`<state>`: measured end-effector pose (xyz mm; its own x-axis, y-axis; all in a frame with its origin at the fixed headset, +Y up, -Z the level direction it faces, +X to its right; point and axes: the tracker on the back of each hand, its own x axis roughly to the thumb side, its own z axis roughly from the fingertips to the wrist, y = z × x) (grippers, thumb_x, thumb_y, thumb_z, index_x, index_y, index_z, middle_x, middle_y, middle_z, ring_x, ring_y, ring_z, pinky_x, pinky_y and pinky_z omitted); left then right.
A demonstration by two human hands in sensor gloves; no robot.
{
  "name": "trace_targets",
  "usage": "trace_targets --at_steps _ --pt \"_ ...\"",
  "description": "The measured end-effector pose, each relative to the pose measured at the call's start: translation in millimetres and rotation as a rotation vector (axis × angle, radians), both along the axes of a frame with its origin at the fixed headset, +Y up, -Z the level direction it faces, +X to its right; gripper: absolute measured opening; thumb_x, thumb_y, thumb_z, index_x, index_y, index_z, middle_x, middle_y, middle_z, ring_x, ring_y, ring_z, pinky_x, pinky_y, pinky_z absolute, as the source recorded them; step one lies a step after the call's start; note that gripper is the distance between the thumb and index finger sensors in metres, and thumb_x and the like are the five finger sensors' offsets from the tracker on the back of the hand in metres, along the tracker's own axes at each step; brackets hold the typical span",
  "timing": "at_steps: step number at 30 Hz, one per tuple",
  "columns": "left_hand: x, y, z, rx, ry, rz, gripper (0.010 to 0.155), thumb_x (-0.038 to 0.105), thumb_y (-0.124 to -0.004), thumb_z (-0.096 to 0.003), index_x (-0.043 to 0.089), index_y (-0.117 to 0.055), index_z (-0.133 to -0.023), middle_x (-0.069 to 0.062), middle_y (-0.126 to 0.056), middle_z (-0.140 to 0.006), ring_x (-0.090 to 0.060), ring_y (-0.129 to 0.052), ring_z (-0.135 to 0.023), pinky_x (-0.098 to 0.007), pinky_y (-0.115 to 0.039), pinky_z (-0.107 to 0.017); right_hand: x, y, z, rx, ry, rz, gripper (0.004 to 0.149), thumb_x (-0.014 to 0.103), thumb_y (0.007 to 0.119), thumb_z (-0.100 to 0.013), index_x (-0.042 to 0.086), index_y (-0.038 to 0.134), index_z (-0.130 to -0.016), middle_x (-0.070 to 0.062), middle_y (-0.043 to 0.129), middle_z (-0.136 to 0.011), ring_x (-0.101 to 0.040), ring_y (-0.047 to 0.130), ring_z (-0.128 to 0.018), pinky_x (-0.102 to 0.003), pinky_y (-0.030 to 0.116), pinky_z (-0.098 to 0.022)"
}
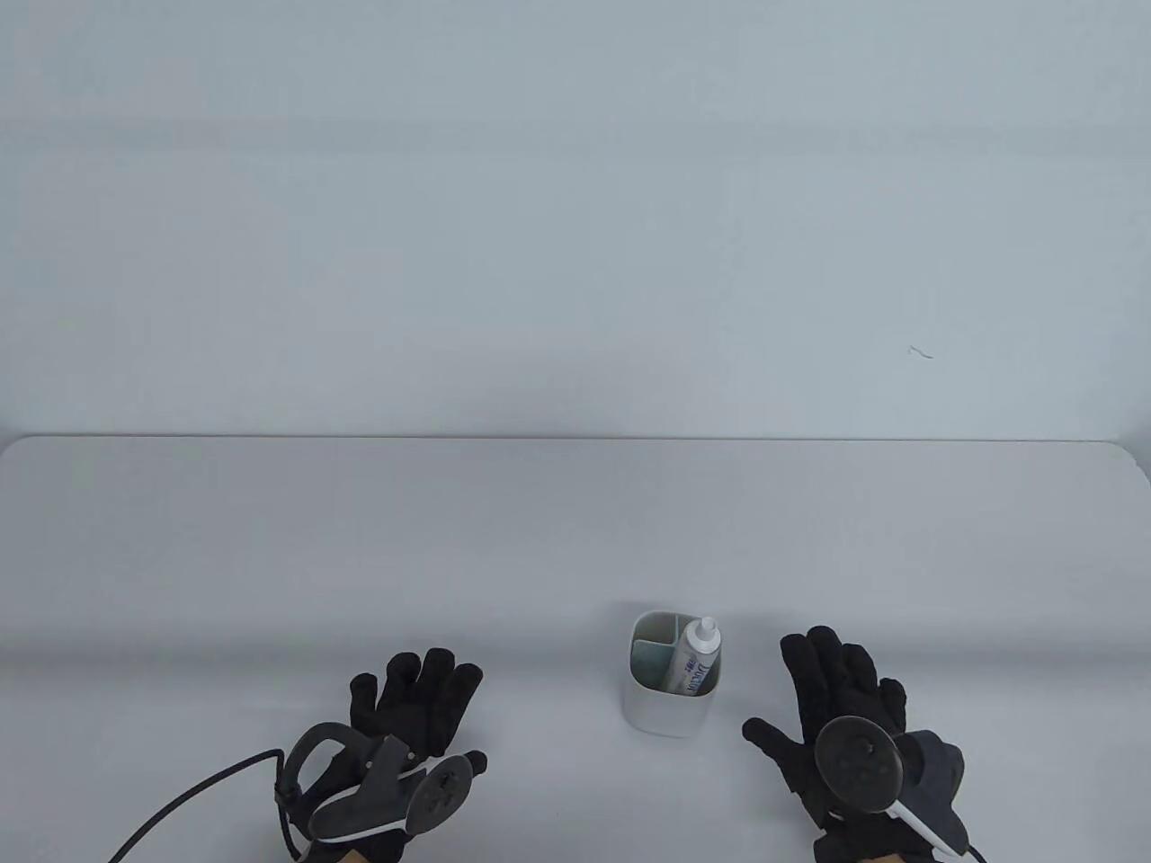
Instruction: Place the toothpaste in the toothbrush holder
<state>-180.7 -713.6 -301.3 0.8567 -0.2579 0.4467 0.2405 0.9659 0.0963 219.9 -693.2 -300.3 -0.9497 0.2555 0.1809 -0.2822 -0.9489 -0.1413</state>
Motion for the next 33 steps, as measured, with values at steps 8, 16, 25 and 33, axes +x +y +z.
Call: trace_targets --at_steps 8,16,25,33 --pt "-0.3 -0.1 0.0 0.002 0.002 -0.001 0.082 0.06 -0.046 -0.0584 0.009 -0.011 -0.113 -0.026 -0.039 -0.123 -0.058 -0.055 -0.108 -0.075 -0.052 -0.067 -0.8 1.1 1.0 -0.003 -0.004 -0.001 0.084 0.063 0.068 -0.055 0.018 0.03 -0.116 -0.02 0.035 -0.124 -0.057 0.047 -0.109 -0.074 0.037 -0.068" --pt "-1.1 3.4 1.2 0.075 0.005 -0.037 0.082 0.06 -0.045 -0.0583 0.009 -0.012 -0.113 -0.026 -0.038 -0.123 -0.059 -0.053 -0.108 -0.076 -0.052 -0.067 -0.7 5.6 3.4 0.037 -0.045 0.059 0.083 0.063 0.068 -0.055 0.019 0.032 -0.116 -0.02 0.036 -0.124 -0.058 0.046 -0.109 -0.074 0.036 -0.068" --pt "-1.9 2.4 0.7 0.049 0.007 -0.028 0.082 0.06 -0.045 -0.0583 0.009 -0.012 -0.113 -0.026 -0.038 -0.124 -0.059 -0.053 -0.108 -0.076 -0.052 -0.067 -1.5 5.4 3.5 0.032 -0.042 0.053 0.082 0.062 0.067 -0.055 0.019 0.033 -0.116 -0.02 0.037 -0.124 -0.058 0.047 -0.109 -0.074 0.036 -0.068" --pt "-1.9 2.0 0.7 0.046 0.005 -0.028 0.082 0.06 -0.045 -0.0583 0.009 -0.012 -0.113 -0.026 -0.038 -0.124 -0.059 -0.053 -0.108 -0.076 -0.052 -0.067 -1.9 5.4 3.8 0.027 -0.04 0.053 0.081 0.062 0.067 -0.056 0.019 0.034 -0.116 -0.02 0.037 -0.124 -0.057 0.048 -0.109 -0.074 0.037 -0.068"
